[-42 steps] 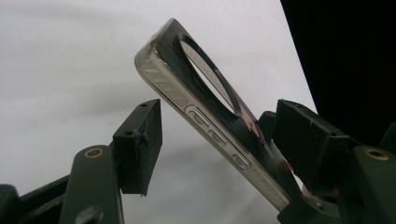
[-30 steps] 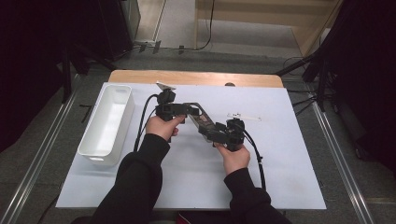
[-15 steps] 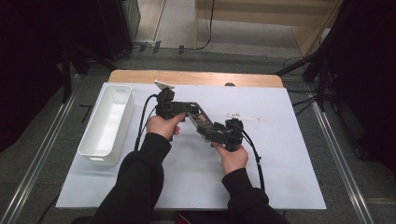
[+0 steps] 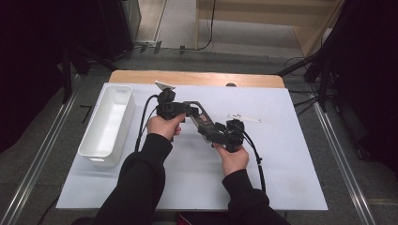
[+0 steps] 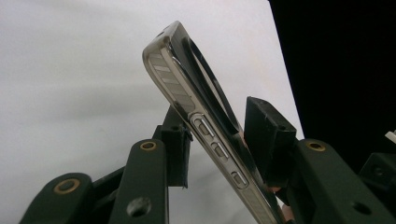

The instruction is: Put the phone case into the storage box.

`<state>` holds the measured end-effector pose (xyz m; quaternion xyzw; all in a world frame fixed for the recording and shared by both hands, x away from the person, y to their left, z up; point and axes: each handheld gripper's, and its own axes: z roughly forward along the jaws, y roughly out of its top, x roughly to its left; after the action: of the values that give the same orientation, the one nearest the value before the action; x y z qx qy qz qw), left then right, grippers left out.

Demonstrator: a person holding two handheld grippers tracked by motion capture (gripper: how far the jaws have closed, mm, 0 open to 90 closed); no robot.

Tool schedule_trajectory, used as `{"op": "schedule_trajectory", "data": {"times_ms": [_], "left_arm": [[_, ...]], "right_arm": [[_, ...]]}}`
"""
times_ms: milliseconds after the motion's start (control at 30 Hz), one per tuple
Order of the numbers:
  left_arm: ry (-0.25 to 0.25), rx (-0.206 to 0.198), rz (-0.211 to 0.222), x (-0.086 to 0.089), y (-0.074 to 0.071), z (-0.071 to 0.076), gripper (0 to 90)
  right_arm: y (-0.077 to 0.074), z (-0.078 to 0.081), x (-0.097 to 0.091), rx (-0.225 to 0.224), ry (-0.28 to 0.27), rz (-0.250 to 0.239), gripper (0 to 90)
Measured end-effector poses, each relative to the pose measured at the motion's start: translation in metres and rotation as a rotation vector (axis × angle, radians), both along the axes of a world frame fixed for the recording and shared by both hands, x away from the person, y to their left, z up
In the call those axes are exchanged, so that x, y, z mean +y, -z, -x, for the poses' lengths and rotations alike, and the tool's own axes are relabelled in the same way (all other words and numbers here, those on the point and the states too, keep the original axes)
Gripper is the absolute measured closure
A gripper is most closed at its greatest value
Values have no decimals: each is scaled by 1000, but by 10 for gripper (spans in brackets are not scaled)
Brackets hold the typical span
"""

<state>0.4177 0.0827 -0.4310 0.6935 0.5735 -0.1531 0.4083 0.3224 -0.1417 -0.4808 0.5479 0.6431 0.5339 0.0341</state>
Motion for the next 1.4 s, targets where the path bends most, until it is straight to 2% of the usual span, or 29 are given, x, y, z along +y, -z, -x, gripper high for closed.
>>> {"op": "schedule_trajectory", "data": {"times_ms": [567, 767, 1000, 1067, 1400], "left_arm": [[-6, 38, 29, 2, 3, -3, 673], [-7, 53, 70, 4, 4, -4, 696], [-11, 55, 83, 5, 4, -5, 712], [-13, 62, 104, 5, 5, -5, 718], [-7, 67, 119, 7, 6, -6, 737]], "right_arm": [[1, 0, 2, -1, 4, 12, 107], [2, 0, 3, 1, 5, 12, 107], [2, 0, 3, 1, 3, 11, 107], [2, 0, 3, 3, 4, 10, 107], [3, -1, 4, 3, 3, 7, 107]]}}
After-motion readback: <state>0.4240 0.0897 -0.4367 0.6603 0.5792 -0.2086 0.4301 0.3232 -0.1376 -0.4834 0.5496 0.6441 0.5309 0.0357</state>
